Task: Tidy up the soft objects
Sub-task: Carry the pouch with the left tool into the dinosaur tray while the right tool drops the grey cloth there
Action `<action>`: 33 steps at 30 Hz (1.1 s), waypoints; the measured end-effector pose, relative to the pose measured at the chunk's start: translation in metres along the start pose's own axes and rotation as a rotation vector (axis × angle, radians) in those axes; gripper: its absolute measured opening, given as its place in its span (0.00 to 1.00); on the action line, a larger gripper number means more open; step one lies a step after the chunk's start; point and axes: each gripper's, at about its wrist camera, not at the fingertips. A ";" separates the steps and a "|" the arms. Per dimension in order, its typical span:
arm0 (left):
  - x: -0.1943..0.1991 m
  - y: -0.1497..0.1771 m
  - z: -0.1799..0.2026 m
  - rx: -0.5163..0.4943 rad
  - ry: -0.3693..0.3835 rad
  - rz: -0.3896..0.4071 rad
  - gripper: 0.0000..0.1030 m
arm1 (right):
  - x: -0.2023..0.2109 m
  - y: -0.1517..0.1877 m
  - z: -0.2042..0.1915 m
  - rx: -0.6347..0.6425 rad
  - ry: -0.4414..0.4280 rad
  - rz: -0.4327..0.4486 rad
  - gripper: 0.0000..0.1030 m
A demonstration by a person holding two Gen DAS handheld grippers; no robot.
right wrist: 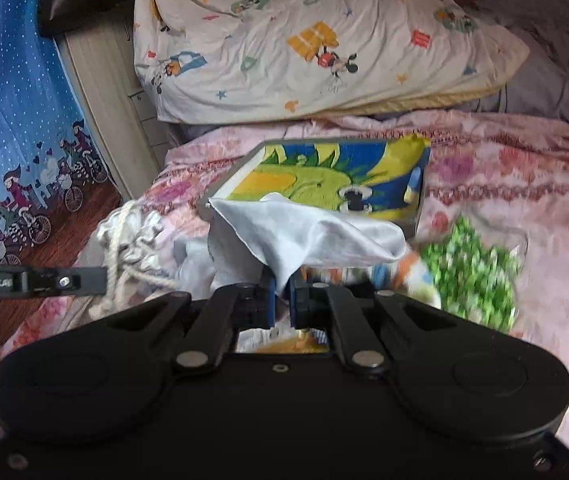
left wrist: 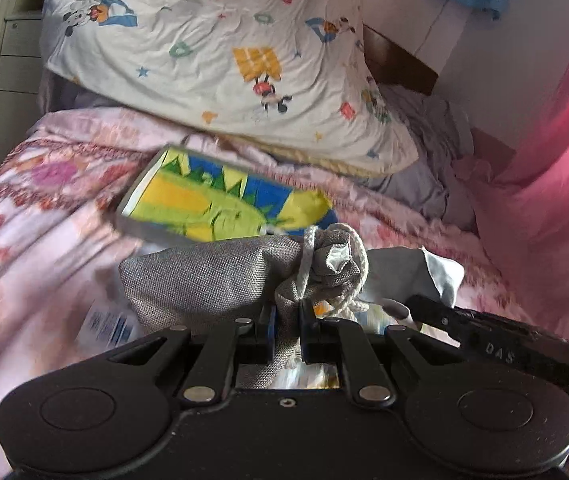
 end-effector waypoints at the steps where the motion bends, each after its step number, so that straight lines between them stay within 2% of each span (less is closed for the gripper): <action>1: -0.009 -0.006 0.002 0.007 0.000 0.011 0.11 | -0.002 -0.008 0.002 0.012 0.012 0.013 0.02; 6: -0.064 -0.037 0.010 0.047 0.018 0.070 0.11 | -0.035 -0.036 0.021 0.067 0.100 0.075 0.02; 12: -0.135 -0.064 0.025 0.004 -0.003 0.071 0.12 | -0.091 -0.038 0.060 -0.007 0.141 0.109 0.02; 21: -0.232 -0.083 0.021 -0.024 -0.089 -0.032 0.12 | -0.151 -0.038 0.081 -0.074 0.136 0.050 0.02; 22: -0.241 -0.084 0.021 -0.033 -0.098 -0.048 0.12 | -0.157 -0.030 0.085 -0.085 0.136 0.044 0.02; 33: -0.296 -0.072 0.019 -0.116 -0.229 -0.211 0.14 | -0.209 -0.027 0.092 -0.145 0.139 -0.067 0.03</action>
Point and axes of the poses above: each gripper's, at about its wrist camera, not at the fingertips, and x roughly against the way its jaws point, z to its right, y to its underside, and after that the axes turned 10 degrees about x, right-handed
